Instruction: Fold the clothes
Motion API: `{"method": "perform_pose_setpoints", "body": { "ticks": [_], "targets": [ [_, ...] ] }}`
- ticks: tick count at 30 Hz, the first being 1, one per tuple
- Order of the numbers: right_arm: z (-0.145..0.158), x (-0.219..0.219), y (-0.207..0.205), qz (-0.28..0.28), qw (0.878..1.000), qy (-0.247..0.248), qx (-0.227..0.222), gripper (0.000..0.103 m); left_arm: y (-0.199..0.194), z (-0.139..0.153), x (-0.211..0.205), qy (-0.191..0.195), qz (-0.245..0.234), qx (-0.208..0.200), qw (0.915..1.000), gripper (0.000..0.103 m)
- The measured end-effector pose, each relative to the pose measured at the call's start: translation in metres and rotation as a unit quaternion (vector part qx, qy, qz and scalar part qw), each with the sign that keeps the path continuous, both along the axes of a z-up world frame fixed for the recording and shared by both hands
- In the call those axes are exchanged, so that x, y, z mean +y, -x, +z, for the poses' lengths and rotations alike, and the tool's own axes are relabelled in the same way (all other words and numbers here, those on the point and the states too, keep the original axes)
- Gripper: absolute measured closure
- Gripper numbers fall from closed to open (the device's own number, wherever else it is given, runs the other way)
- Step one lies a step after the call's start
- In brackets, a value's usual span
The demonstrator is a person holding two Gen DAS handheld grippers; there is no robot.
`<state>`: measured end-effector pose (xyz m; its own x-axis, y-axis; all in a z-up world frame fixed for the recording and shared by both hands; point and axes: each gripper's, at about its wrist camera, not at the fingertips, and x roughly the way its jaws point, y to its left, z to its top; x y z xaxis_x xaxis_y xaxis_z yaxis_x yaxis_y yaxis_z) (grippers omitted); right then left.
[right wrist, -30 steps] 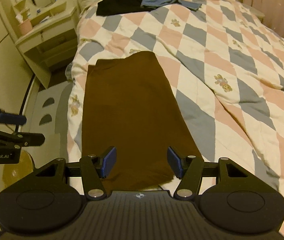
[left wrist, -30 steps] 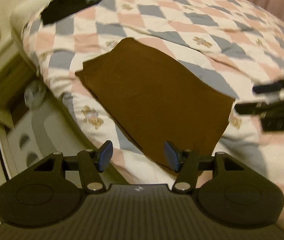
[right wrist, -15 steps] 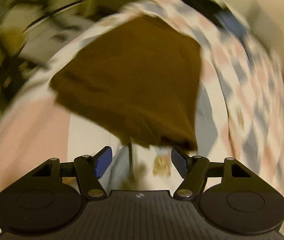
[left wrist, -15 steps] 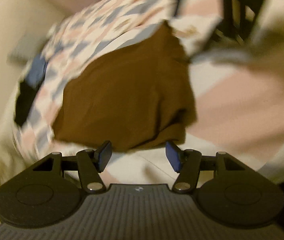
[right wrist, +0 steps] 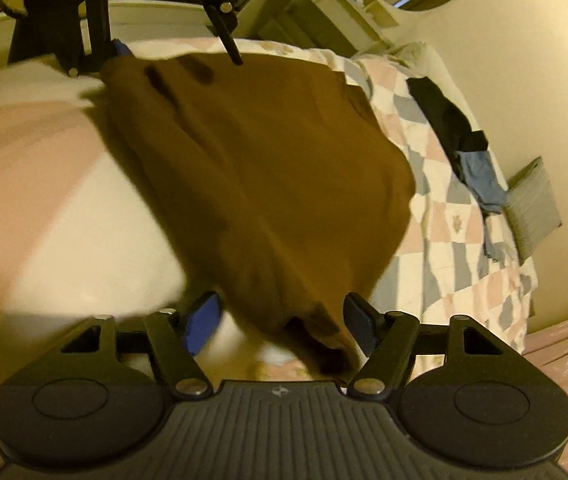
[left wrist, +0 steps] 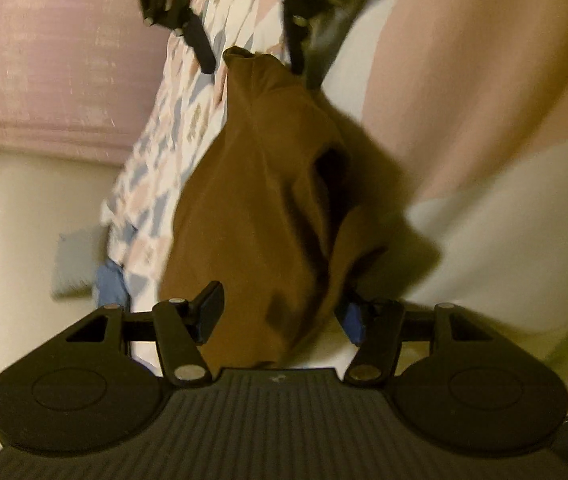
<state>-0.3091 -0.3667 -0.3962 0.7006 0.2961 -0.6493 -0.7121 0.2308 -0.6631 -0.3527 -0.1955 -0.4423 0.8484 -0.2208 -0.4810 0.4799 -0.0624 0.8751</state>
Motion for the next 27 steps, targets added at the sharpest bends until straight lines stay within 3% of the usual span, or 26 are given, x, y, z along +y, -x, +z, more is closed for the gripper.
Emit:
{"method": "perform_pose_setpoints", "body": {
  "ticks": [4, 6, 7, 9, 11, 14, 19, 23, 25, 27],
  "targets": [
    [0.005, -0.021, -0.011, 0.020, 1.000, 0.003, 0.000, 0.033, -0.013, -0.004, 0.004, 0.011, -0.002, 0.000, 0.9999, 0.052],
    [0.010, -0.027, -0.011, 0.041, 0.999, 0.008, -0.009, 0.033, -0.016, -0.005, 0.004, 0.018, 0.005, 0.009, 0.9998, 0.066],
    [0.013, -0.030, -0.012, 0.047, 0.999, 0.006, -0.010, 0.033, -0.017, -0.005, 0.004, 0.022, 0.008, 0.012, 0.9997, 0.067],
    [0.020, -0.035, -0.012, 0.055, 0.998, 0.004, -0.007, 0.036, -0.020, -0.005, 0.004, 0.030, 0.014, 0.016, 0.9993, 0.068],
    [0.028, -0.039, -0.016, 0.054, 0.999, -0.001, -0.004, 0.048, -0.022, -0.001, 0.005, 0.042, 0.021, 0.022, 0.9987, 0.068],
    [0.037, -0.047, -0.024, 0.040, 0.999, -0.003, 0.005, 0.045, -0.026, 0.005, 0.004, 0.061, 0.031, 0.030, 0.9972, 0.068],
    [0.007, -0.051, -0.027, 0.065, 0.996, 0.064, -0.022, 0.046, -0.032, 0.013, 0.003, 0.078, 0.031, 0.036, 0.9958, 0.068],
    [-0.012, -0.042, -0.038, 0.080, 0.993, 0.075, -0.042, 0.046, -0.038, 0.016, 0.005, 0.096, 0.033, 0.044, 0.9938, 0.069],
    [-0.025, -0.039, -0.040, 0.106, 0.989, 0.090, -0.058, 0.046, -0.042, 0.017, 0.005, 0.107, 0.033, 0.052, 0.9924, 0.075],
    [-0.037, -0.036, -0.039, 0.139, 0.982, 0.111, -0.068, 0.061, -0.045, 0.019, 0.004, 0.116, 0.032, 0.064, 0.9907, 0.089]
  ]
}}
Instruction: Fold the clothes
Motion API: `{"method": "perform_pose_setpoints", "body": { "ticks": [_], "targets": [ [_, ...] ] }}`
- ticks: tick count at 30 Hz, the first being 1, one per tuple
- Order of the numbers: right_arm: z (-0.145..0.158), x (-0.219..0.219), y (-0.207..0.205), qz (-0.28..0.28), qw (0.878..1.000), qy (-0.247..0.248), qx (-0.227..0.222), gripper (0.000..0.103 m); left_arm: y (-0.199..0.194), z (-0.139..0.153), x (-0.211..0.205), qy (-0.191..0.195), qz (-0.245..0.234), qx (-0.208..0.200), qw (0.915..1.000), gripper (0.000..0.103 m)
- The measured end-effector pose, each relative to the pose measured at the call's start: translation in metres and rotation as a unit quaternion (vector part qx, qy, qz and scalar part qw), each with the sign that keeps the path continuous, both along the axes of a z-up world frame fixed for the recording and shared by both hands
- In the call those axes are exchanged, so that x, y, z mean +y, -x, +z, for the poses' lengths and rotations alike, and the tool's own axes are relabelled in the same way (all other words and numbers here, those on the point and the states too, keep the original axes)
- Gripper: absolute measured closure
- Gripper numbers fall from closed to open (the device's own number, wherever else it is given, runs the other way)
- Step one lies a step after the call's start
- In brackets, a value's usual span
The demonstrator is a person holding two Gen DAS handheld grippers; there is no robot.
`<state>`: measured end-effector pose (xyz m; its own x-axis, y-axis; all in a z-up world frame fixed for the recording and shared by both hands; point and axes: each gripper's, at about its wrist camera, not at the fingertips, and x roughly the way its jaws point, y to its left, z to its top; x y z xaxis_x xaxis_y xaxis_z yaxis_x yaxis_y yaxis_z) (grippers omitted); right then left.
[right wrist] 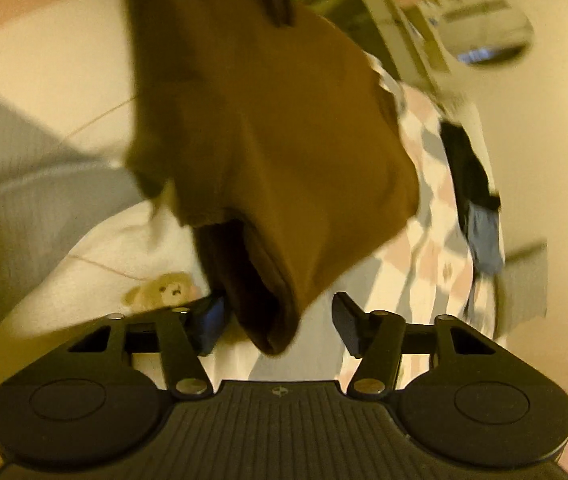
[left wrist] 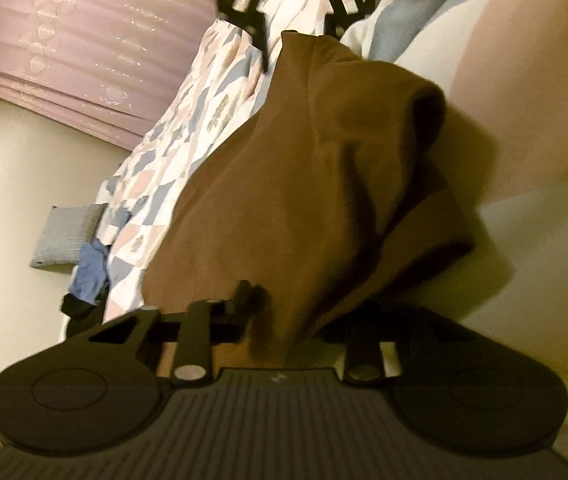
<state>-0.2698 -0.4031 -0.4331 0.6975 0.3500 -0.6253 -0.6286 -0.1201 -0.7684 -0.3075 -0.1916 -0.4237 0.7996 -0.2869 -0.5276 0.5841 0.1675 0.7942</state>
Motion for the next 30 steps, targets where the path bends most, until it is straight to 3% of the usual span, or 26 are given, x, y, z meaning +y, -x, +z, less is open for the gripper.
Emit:
{"method": "perform_pose_setpoints", "body": {
  "ticks": [1, 2, 5, 7, 9, 10, 11, 12, 14, 16, 17, 18, 19, 20, 22, 24, 26, 27, 29, 30],
  "targets": [
    [-0.003, 0.001, -0.001, 0.013, 1.000, 0.010, 0.003, 0.068, -0.004, 0.004, 0.001, 0.012, -0.001, 0.013, 0.9998, 0.091],
    [-0.003, 0.003, -0.002, 0.020, 1.000, 0.018, 0.011, 0.083, -0.004, 0.010, 0.003, 0.029, 0.000, 0.026, 0.9992, 0.092],
    [0.023, 0.009, -0.018, -0.003, 0.998, 0.006, 0.065, 0.092, -0.021, 0.044, 0.019, 0.113, 0.023, 0.100, 0.9883, 0.094],
    [0.055, 0.014, -0.039, -0.026, 0.993, -0.014, 0.115, 0.093, -0.041, 0.073, 0.037, 0.180, 0.045, 0.160, 0.9696, 0.094],
    [0.091, 0.023, -0.070, -0.052, 0.984, -0.031, 0.170, 0.093, -0.068, 0.096, 0.056, 0.245, 0.075, 0.214, 0.9426, 0.095],
    [0.109, 0.027, -0.087, -0.066, 0.977, -0.042, 0.197, 0.093, -0.084, 0.107, 0.068, 0.281, 0.096, 0.241, 0.9240, 0.095],
    [0.126, 0.033, -0.108, -0.080, 0.970, -0.057, 0.223, 0.093, -0.105, 0.116, 0.084, 0.326, 0.126, 0.270, 0.8970, 0.095],
    [0.142, 0.041, -0.130, -0.093, 0.963, -0.072, 0.241, 0.093, -0.125, 0.122, 0.100, 0.367, 0.155, 0.296, 0.8685, 0.095],
    [0.161, 0.061, -0.175, -0.114, 0.955, -0.103, 0.254, 0.093, -0.166, 0.122, 0.133, 0.437, 0.216, 0.343, 0.8028, 0.095],
    [0.167, 0.083, -0.219, -0.146, 0.940, -0.142, 0.273, 0.090, -0.203, 0.110, 0.157, 0.473, 0.264, 0.380, 0.7496, 0.094],
    [0.164, 0.093, -0.244, -0.173, 0.925, -0.167, 0.293, 0.075, -0.219, 0.100, 0.167, 0.485, 0.286, 0.398, 0.7244, 0.094],
    [0.159, 0.103, -0.268, -0.203, 0.908, -0.190, 0.314, 0.067, -0.232, 0.091, 0.175, 0.496, 0.305, 0.416, 0.6981, 0.093],
    [0.152, 0.110, -0.289, -0.242, 0.886, -0.211, 0.334, 0.045, -0.242, 0.081, 0.184, 0.509, 0.320, 0.437, 0.6686, 0.093],
    [0.142, 0.112, -0.308, -0.280, 0.860, -0.233, 0.358, 0.041, -0.248, 0.074, 0.193, 0.521, 0.331, 0.450, 0.6451, 0.093],
    [0.124, 0.104, -0.340, -0.333, 0.795, -0.278, 0.425, 0.042, -0.257, 0.067, 0.207, 0.547, 0.331, 0.473, 0.6067, 0.093],
    [0.109, 0.087, -0.354, -0.373, 0.733, -0.314, 0.475, 0.042, -0.267, 0.064, 0.215, 0.563, 0.325, 0.487, 0.5834, 0.091],
    [0.099, 0.071, -0.360, -0.402, 0.684, -0.341, 0.504, 0.042, -0.277, 0.058, 0.222, 0.576, 0.320, 0.504, 0.5587, 0.087],
    [0.095, 0.064, -0.361, -0.412, 0.663, -0.354, 0.516, 0.042, -0.284, 0.055, 0.225, 0.580, 0.322, 0.506, 0.5515, 0.087],
    [0.091, 0.057, -0.365, -0.422, 0.634, -0.374, 0.529, 0.042, -0.295, 0.048, 0.227, 0.584, 0.323, 0.508, 0.5445, 0.087],
    [0.089, 0.058, -0.370, -0.426, 0.630, -0.376, 0.530, 0.042, -0.299, 0.046, 0.227, 0.585, 0.323, 0.507, 0.5437, 0.087]
  ]
}}
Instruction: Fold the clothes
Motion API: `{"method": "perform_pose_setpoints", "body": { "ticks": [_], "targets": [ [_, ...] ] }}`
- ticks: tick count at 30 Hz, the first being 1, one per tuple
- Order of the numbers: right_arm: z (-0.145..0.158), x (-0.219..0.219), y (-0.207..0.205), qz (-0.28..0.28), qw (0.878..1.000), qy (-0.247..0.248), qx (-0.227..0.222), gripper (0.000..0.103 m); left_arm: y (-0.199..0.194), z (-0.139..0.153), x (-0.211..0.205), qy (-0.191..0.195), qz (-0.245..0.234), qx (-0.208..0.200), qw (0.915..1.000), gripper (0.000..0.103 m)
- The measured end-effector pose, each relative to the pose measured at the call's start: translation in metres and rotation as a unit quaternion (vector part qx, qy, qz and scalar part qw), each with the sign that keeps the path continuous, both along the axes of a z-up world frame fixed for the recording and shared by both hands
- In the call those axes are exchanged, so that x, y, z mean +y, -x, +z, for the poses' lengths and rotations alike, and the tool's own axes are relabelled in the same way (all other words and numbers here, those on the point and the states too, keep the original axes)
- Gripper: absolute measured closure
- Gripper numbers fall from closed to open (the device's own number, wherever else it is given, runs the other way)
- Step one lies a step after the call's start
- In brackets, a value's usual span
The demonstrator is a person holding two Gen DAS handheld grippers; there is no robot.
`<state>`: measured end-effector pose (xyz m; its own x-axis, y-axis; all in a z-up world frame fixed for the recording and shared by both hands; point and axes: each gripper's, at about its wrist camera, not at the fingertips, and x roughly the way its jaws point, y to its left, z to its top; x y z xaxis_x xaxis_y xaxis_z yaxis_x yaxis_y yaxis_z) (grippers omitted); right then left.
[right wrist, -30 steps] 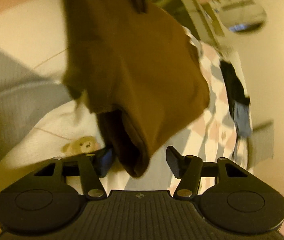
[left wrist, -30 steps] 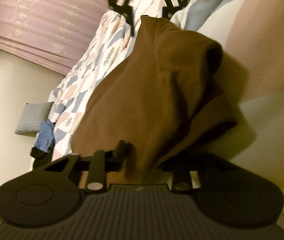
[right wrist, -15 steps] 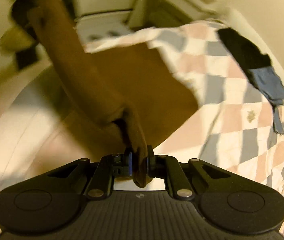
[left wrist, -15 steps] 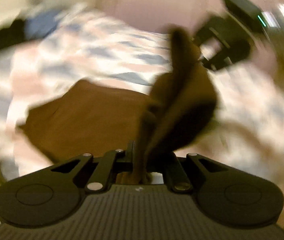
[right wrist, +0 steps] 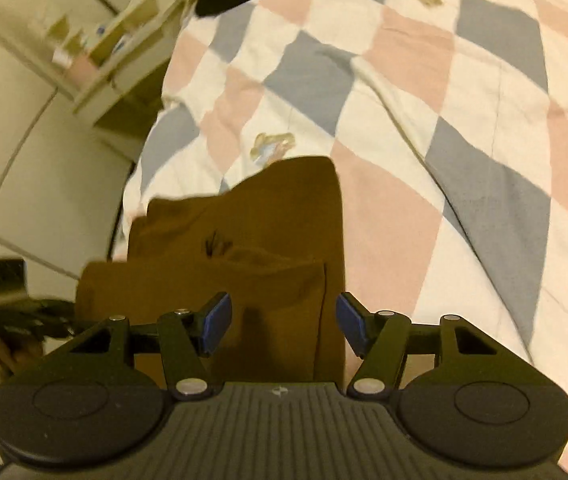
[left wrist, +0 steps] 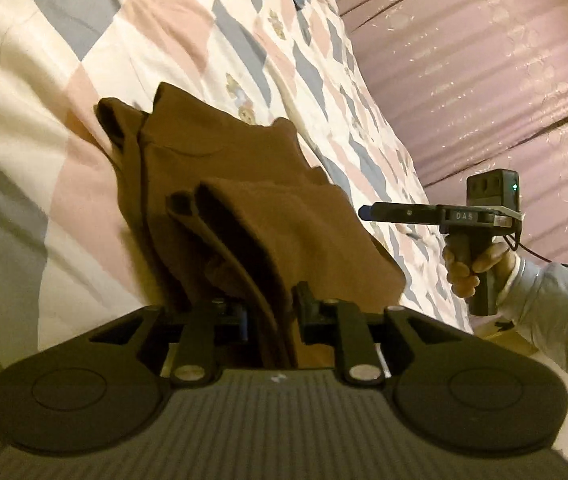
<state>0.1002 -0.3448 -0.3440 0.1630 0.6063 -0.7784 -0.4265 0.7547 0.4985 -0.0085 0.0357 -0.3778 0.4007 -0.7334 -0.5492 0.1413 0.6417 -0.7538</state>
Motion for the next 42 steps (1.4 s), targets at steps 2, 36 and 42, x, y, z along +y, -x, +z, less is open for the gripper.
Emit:
{"method": "perform_pose_setpoints", "body": {
  "ticks": [2, 36, 42],
  "targets": [
    [-0.006, 0.006, -0.009, 0.000, 1.000, 0.008, 0.002, 0.042, -0.007, 0.000, 0.001, 0.001, -0.001, -0.008, 1.0000, 0.087],
    [-0.001, 0.046, -0.085, -0.062, 0.997, 0.004, -0.041, 0.062, -0.054, 0.025, 0.060, -0.092, 0.079, -0.054, 0.9912, 0.075],
    [-0.006, 0.081, -0.079, 0.047, 0.992, 0.077, -0.085, 0.060, -0.065, 0.022, 0.046, -0.107, 0.055, -0.079, 0.9897, 0.092]
  ]
}}
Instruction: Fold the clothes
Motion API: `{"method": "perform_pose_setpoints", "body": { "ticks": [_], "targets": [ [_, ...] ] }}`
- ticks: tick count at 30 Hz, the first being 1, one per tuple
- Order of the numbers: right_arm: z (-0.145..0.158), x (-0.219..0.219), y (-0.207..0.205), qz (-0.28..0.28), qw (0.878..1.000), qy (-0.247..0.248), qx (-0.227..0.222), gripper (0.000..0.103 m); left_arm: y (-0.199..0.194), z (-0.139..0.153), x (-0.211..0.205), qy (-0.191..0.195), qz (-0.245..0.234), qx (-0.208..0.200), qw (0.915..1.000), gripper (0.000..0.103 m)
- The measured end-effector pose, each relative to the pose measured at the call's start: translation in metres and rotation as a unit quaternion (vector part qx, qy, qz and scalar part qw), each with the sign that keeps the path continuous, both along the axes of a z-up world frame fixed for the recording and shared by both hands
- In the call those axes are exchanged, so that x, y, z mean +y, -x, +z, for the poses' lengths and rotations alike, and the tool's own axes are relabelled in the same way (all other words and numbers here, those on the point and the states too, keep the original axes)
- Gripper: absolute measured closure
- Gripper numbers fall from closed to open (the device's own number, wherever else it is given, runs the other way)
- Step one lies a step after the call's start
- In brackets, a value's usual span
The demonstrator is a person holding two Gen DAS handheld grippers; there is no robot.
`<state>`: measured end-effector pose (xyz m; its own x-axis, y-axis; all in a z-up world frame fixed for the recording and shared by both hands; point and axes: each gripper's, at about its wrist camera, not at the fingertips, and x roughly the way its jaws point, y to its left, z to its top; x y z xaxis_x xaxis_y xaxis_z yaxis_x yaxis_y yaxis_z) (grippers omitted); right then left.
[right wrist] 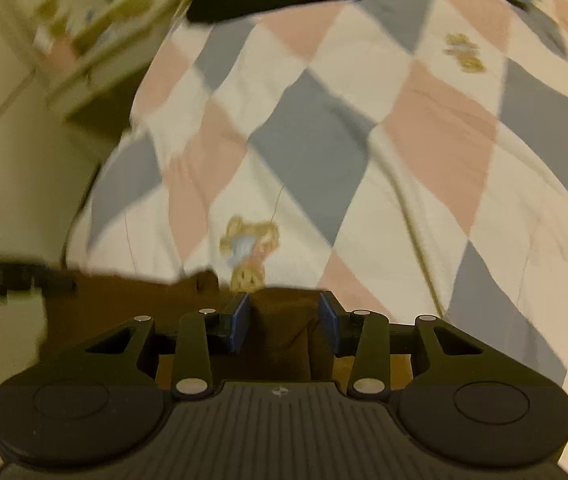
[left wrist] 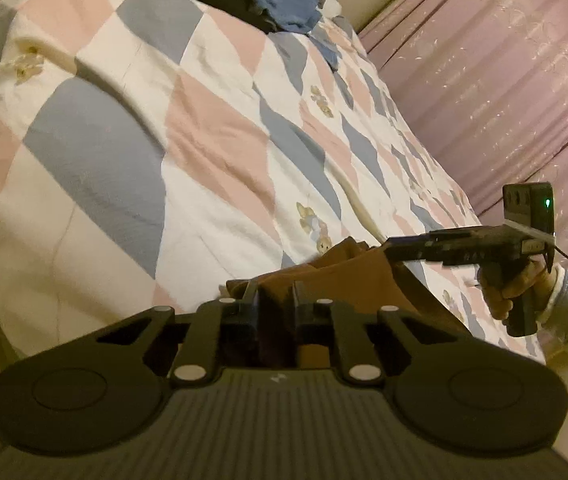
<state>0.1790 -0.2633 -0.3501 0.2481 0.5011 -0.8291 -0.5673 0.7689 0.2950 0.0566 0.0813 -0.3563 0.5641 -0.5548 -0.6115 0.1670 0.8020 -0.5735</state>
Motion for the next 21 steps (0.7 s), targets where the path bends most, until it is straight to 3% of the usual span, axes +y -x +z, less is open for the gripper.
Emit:
{"method": "perform_pose_setpoints", "body": {
  "ticks": [1, 3, 4, 5, 8, 11, 16, 21],
  "targets": [
    [-0.001, 0.004, 0.004, 0.015, 1.000, 0.009, -0.013, 0.060, 0.001, 0.001, 0.000, -0.003, 0.000, -0.003, 1.0000, 0.092],
    [-0.001, 0.009, 0.012, 0.039, 0.998, 0.024, -0.043, 0.080, 0.003, 0.003, -0.001, -0.010, -0.002, -0.009, 0.9999, 0.094],
    [0.000, 0.011, 0.016, 0.050, 0.997, 0.031, -0.057, 0.083, 0.004, 0.005, -0.002, -0.015, -0.006, -0.014, 0.9998, 0.094],
    [0.002, 0.012, 0.019, 0.059, 0.995, 0.034, -0.072, 0.099, 0.004, 0.007, -0.003, -0.021, -0.009, -0.021, 0.9995, 0.096],
    [0.011, 0.005, 0.024, 0.043, 0.993, 0.029, -0.106, 0.099, 0.004, 0.011, -0.005, -0.029, -0.006, -0.041, 0.9987, 0.097],
    [0.011, -0.008, 0.014, -0.013, 0.995, 0.000, -0.095, 0.099, -0.005, 0.001, -0.005, -0.033, 0.017, -0.030, 0.9989, 0.097],
    [-0.017, 0.005, 0.004, -0.035, 0.995, 0.034, -0.092, 0.100, -0.016, -0.022, -0.011, -0.066, 0.032, -0.015, 0.9972, 0.097],
    [-0.042, 0.019, -0.004, -0.041, 0.996, 0.062, -0.057, 0.096, -0.026, -0.036, -0.011, -0.081, 0.040, 0.018, 0.9958, 0.094]
  ]
}}
